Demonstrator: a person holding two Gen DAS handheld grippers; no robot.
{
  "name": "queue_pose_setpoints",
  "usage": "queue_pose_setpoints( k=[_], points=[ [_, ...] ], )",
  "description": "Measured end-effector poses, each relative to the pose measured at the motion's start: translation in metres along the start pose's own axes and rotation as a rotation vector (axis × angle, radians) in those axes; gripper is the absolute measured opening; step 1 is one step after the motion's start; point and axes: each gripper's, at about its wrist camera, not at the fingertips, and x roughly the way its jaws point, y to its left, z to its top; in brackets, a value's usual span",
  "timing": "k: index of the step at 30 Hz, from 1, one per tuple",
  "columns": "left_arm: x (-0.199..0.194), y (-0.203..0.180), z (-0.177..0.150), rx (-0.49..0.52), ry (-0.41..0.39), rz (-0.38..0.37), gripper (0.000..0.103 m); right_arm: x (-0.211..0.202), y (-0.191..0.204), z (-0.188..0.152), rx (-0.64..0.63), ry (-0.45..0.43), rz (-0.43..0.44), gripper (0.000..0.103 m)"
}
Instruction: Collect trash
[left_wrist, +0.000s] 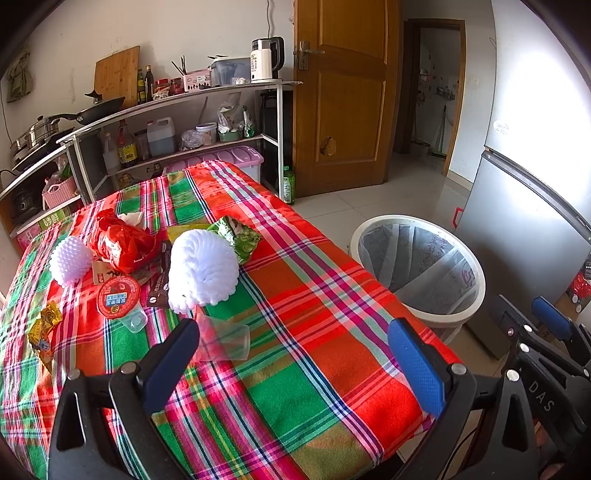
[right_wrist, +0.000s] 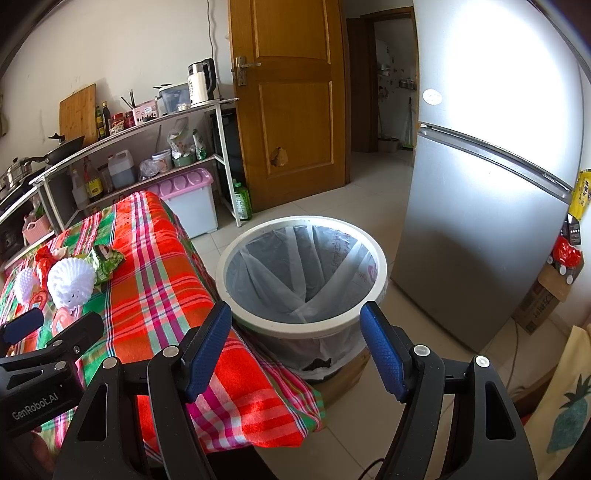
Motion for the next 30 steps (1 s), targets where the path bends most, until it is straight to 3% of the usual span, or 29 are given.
queue_pose_setpoints(
  k=[9,13,23,30],
  points=[
    [-0.015,0.023,0.0,-0.03,-0.037,-0.008,0.103,-0.001,0.007,0.0,-0.013,-0.006,0.039,0.072],
    [-0.025,0.058,-0.005,-0.084,-0.033,0.022,0.103,0.0,0.022,0.001,-0.046,-0.004,0.135,0.072],
    [-0.039,0.144,-0.024,-0.207,-0.019,0.201,0.103,0.008,0.096,-0.003,-0.169,0.059,0.463,0.072],
    [-0.043,0.207,-0.046,-0.344,0.011,0.274,0.103,0.017,0.145,-0.01,-0.269,0.095,0.583,0.072]
  ],
)
